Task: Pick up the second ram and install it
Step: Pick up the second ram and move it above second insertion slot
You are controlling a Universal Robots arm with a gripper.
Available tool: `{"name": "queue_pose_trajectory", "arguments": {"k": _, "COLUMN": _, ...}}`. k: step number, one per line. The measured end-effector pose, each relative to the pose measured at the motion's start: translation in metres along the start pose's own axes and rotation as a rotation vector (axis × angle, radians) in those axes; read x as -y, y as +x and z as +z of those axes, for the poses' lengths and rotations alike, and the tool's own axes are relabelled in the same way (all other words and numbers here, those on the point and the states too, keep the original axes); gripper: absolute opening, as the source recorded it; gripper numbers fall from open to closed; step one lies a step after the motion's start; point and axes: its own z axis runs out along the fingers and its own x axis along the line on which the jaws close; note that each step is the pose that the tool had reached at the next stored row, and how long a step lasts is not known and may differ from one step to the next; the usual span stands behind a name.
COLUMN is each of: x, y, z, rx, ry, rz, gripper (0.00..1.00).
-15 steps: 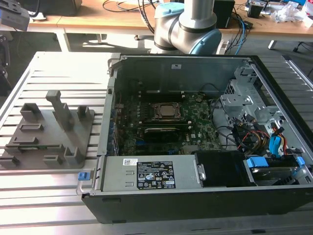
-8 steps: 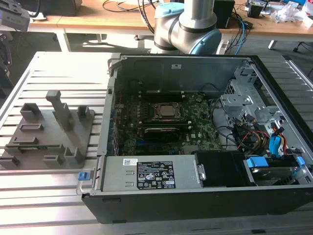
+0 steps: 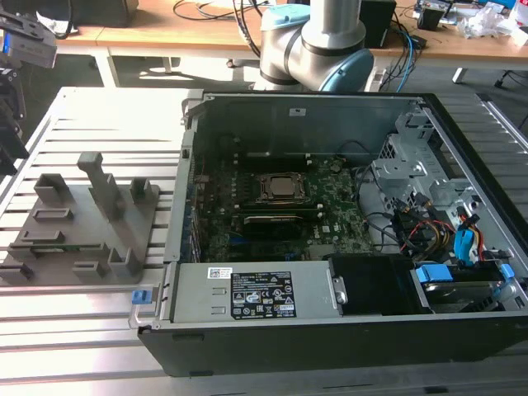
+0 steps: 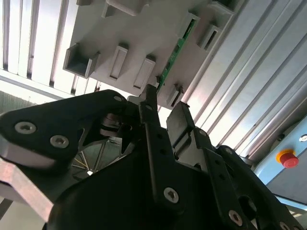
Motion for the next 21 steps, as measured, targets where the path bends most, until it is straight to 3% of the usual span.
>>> {"name": "queue_pose_trajectory", "arguments": {"k": 8, "x": 0.0005, "y": -0.0001, "z": 0.0171, "rx": -0.0001, "ry": -0.0001, "rz": 0.0, "gripper": 0.36}}
{"name": "queue_pose_trajectory", "arguments": {"k": 21, "x": 0.0012, "y": -0.0002, "z": 0.0384, "rx": 0.0, "ry": 0.0, "rz": 0.0, "gripper": 0.36}}
